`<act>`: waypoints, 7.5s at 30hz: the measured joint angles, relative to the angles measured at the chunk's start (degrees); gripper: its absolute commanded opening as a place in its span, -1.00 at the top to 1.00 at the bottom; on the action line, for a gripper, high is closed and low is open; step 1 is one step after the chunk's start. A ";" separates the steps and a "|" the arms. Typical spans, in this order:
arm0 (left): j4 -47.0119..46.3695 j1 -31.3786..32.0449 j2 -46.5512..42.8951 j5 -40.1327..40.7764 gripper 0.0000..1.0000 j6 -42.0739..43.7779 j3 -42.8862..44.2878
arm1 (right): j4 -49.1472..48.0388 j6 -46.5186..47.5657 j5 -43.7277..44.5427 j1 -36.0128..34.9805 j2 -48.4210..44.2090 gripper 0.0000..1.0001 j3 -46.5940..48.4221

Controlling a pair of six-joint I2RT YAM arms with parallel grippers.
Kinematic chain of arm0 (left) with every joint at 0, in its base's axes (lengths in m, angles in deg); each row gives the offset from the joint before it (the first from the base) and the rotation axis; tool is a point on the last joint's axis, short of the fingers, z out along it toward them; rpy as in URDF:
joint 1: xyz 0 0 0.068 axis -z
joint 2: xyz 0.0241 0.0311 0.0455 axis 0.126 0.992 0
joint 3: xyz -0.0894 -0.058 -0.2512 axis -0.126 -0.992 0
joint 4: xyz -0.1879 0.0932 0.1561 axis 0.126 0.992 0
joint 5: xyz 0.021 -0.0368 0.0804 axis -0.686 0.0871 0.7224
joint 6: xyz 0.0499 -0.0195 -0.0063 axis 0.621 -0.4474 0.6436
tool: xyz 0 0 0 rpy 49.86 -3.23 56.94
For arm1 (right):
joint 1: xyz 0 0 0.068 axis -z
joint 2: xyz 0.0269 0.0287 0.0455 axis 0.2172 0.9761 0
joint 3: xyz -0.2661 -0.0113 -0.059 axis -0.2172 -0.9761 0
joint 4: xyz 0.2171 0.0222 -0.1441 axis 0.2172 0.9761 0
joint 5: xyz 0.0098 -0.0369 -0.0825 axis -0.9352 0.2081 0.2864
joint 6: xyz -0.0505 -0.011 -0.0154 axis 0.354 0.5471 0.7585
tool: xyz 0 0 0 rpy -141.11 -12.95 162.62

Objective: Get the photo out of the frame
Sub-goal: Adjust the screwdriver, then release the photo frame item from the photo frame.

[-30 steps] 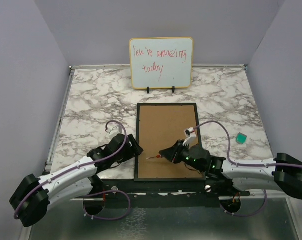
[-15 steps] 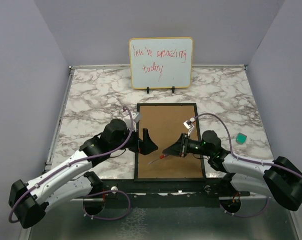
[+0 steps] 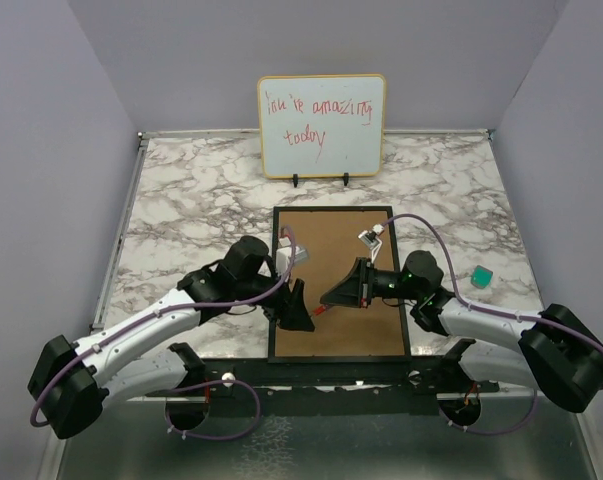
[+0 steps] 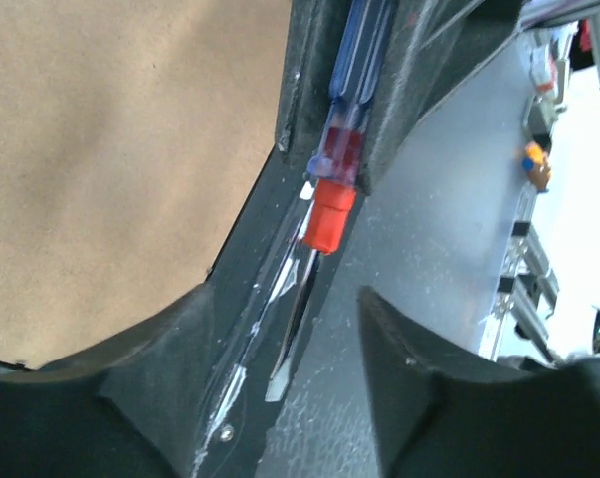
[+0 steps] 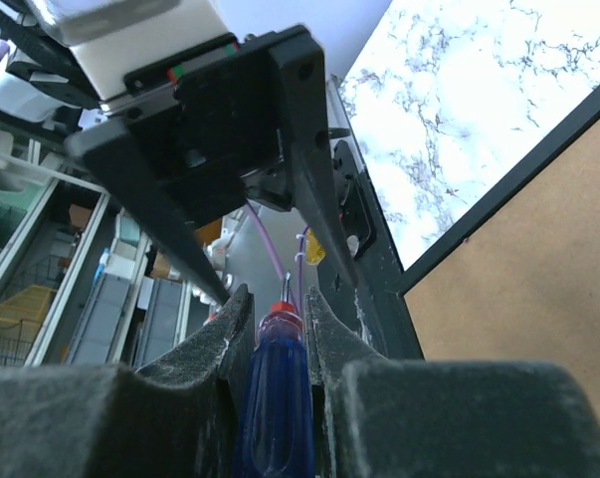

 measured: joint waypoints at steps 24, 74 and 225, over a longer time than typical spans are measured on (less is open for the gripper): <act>2.99 0.11 4.59 -9.14 1.00 5.88 3.98 | 14.88 8.15 -10.82 0.52 -4.33 -0.34 7.69; 23.58 2.05 8.35 -9.31 1.00 17.07 18.45 | 36.09 17.51 -33.53 5.62 1.92 -0.09 21.57; -3.04 -4.31 12.50 40.92 1.00 -20.04 -8.72 | 44.17 5.07 18.38 -11.80 15.34 0.99 19.43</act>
